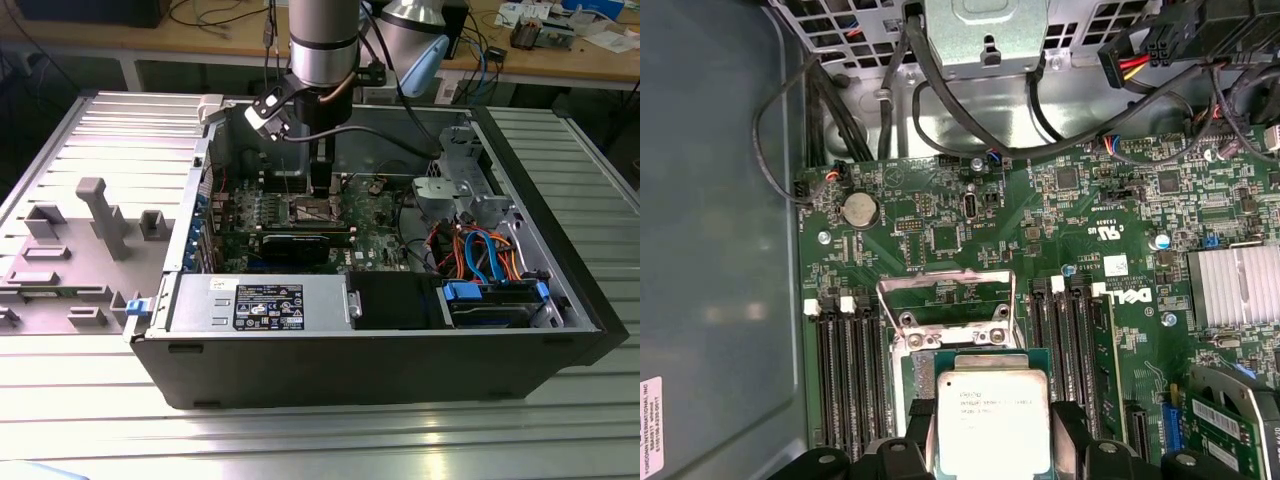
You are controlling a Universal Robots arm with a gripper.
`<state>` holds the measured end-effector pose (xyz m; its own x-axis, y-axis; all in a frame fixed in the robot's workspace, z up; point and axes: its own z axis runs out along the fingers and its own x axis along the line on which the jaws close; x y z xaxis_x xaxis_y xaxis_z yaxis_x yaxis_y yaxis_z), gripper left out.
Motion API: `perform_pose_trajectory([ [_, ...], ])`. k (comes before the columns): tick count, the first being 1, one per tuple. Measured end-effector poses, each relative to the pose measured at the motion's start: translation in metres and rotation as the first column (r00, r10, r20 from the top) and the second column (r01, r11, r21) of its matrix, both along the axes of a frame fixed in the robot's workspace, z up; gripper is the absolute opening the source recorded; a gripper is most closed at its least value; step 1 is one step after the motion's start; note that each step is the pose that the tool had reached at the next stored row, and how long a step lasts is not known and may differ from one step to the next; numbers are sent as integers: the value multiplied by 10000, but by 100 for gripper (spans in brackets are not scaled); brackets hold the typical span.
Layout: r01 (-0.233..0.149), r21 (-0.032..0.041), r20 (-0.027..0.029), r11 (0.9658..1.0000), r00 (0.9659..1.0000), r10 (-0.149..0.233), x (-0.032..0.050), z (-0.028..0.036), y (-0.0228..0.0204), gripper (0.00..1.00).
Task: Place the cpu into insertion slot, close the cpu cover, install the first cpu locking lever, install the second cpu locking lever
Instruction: 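Place the cpu into insertion slot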
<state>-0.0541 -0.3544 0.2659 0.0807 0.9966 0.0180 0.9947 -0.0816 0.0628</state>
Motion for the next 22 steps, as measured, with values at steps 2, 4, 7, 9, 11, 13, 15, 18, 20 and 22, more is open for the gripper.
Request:
perform_pose_trajectory([
  [2, 0, 0, 0, 10000, 10000, 0, 0, -3, 0, 55],
  [4, 0, -5, 0, 10000, 10000, 0, 0, -20, 1, 55],
  [7, 0, -9, 0, 10000, 10000, 0, 0, -24, 1, 55],
  [9, 0, -11, 0, 10000, 10000, 0, 0, -27, 1, 55],
  [11, 0, -12, 0, 10000, 10000, 0, 0, -30, 1, 55],
  [13, -1, -14, 0, 10000, 10000, 1, 0, -34, 1, 55],
  [15, 0, -15, 0, 10000, 10000, 0, 0, -38, 1, 55],
  [18, 0, -22, 0, 10000, 10000, 0, 0, -67, 1, 55],
  [20, 0, -24, 0, 10000, 10000, 0, 0, -70, 1, 55],
  [22, 0, -24, 0, 10000, 10000, 0, 0, -71, 1, 55],
])
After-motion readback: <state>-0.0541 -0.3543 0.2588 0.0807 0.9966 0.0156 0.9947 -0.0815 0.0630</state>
